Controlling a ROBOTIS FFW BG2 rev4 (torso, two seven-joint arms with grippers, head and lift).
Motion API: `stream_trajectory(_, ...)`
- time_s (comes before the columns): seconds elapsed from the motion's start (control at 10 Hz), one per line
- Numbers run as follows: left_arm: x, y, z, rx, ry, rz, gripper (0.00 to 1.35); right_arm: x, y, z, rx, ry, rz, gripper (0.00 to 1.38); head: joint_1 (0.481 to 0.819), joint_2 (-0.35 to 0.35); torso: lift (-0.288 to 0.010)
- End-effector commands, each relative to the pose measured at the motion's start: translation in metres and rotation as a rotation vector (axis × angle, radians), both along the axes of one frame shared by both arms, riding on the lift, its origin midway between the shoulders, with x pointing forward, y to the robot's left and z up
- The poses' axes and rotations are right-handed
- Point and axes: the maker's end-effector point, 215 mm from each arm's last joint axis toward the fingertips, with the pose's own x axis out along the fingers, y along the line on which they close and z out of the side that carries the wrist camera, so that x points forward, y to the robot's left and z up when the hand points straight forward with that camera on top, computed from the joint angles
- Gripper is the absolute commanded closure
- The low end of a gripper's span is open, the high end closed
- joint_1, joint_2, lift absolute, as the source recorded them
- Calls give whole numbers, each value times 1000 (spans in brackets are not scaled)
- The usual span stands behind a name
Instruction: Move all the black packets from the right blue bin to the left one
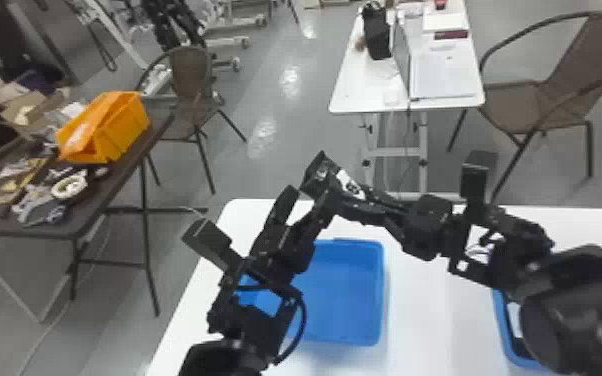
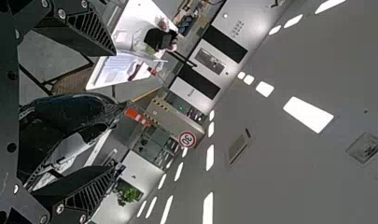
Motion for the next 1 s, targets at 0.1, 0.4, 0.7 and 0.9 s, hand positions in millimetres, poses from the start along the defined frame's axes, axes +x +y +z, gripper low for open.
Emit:
stream_trajectory(0.1,5,-11,-6,14,31,-28,168,0,5,-4,-12,18,17,1279,695,296,0)
stream_trajectory(0.4,2,-15,-27,-7,117,-43,1202,1,7,-8,-33,31,28,1279,695,287,0)
stream_trajectory(0.7,2,-8,-5,-54,20,5,1217,3,11,-8,-53,20,34,1279,695,286,0)
stream_trajectory(0.9,-1,-2,-9,-47,25,17,1217,7,7,-11,-46,63,25,703,695,298,0)
